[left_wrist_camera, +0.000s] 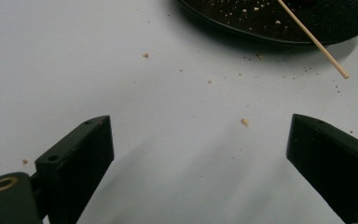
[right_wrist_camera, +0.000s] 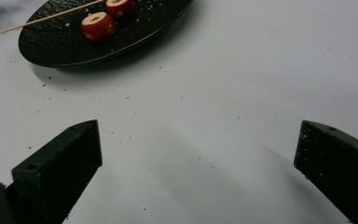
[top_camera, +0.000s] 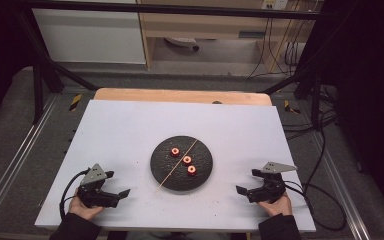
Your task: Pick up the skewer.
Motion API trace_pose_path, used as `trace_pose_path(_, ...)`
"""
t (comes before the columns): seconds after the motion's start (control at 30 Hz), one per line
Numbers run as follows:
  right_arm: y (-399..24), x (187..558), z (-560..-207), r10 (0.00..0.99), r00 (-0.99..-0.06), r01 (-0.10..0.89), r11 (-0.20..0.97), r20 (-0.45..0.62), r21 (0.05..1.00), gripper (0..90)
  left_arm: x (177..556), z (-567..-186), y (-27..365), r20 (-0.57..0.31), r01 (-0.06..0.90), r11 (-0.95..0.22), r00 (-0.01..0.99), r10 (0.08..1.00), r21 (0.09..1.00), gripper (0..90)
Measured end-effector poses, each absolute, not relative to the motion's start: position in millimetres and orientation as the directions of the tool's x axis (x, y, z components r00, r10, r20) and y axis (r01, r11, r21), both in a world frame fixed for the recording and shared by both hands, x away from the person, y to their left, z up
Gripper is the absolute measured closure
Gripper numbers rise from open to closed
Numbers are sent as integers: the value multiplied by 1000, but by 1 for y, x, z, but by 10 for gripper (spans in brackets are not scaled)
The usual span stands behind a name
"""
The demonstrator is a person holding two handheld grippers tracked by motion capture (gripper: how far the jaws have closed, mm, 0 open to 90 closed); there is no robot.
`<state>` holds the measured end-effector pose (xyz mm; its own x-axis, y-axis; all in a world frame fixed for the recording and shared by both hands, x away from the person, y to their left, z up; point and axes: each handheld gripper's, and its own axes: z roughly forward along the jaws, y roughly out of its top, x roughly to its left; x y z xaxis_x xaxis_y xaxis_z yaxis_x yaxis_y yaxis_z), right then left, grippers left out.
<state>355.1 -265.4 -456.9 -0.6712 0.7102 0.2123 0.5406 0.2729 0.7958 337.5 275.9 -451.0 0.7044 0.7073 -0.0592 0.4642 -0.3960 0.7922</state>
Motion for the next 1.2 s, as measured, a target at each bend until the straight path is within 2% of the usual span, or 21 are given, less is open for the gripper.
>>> trace_pose_path(1.2,-266,355,-456,719,-664,538,269,205,799,9,336,-436,252,-44,458,-425,719,693,781,77)
